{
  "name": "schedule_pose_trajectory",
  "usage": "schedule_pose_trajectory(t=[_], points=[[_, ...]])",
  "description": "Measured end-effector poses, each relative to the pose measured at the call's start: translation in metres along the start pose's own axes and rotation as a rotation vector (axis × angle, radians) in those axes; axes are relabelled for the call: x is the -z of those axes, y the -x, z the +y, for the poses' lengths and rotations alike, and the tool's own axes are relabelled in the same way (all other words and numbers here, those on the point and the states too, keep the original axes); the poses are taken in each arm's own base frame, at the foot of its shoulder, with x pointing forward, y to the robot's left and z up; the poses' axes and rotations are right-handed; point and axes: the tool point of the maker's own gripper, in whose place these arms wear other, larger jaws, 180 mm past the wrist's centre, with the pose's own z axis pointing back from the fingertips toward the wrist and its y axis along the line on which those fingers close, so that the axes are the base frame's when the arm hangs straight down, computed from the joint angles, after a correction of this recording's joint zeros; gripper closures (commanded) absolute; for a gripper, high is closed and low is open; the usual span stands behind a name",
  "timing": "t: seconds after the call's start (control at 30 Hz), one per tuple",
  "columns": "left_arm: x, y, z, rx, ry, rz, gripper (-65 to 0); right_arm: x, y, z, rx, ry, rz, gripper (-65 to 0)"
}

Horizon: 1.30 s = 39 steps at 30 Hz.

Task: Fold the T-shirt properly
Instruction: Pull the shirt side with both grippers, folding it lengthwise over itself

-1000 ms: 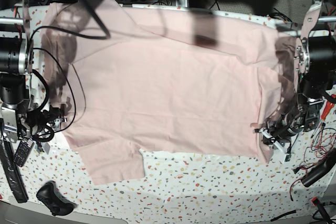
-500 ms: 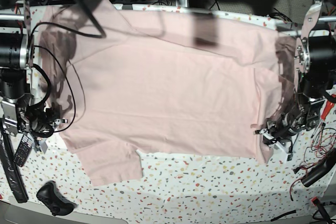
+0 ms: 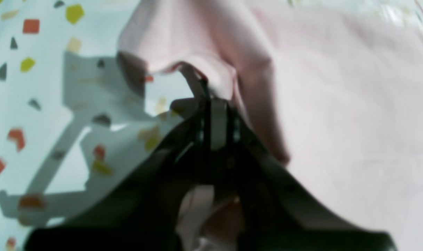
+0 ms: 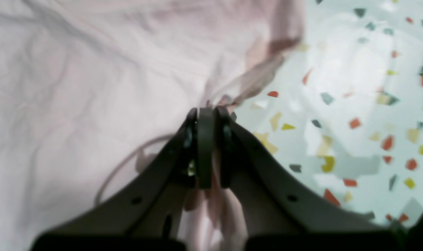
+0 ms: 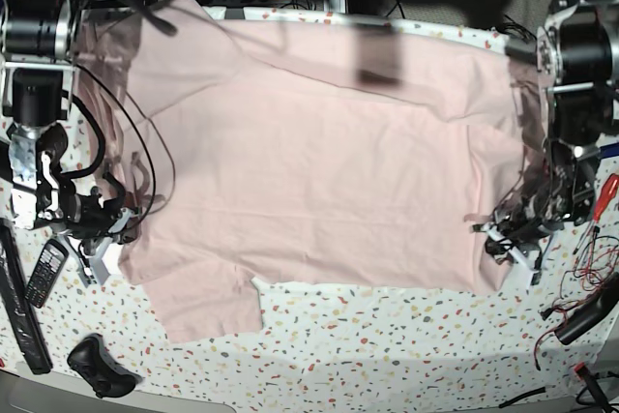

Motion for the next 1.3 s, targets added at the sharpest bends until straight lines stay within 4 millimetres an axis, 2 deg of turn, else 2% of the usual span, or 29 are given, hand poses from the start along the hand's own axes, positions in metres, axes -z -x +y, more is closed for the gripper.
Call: schedule_pose_trajectory(t=[0.17,0.27,0.53,0.63,0.8,1.1,1.3], points=[[-0.030,-0.022,0.017,-0.069,-0.020,-0.120,0.0,-0.031,-0.007,-0.009,0.059,0.027,-0.117,0.0],[-0.046,-0.030,0.025,-0.057,-0.044,-0.162,0.0,-0.048,0.000,-0.014,0.098,0.042,-0.156,0.0],[-0.080,-0.026,0.025,0.017,-0.056,-0.207,0.0,-0.083,0.022,-0.017,0.068,0.099,-0.181,0.0],[-0.092,-0.023,0.033,0.026,-0.081,-0.214,0.0,-0.093,0.030,-0.015,0.069,0.102,-0.185,0.0],[-0.108,-0.010,0.051,-0.062,-0.104,-0.227,0.0,-0.111,0.038,-0.016,0.091,0.115,-0.214,0.0],[-0.121,0.015,0.052,-0.077,-0.058,-0.175,0.0,-0.136,0.060,-0.030,0.114,0.175,-0.203,0.0],[-0.143,0.007,0.052,0.008,-0.071,-0.185,0.0,-0.146,0.080,-0.037,0.137,0.201,-0.176,0.0]])
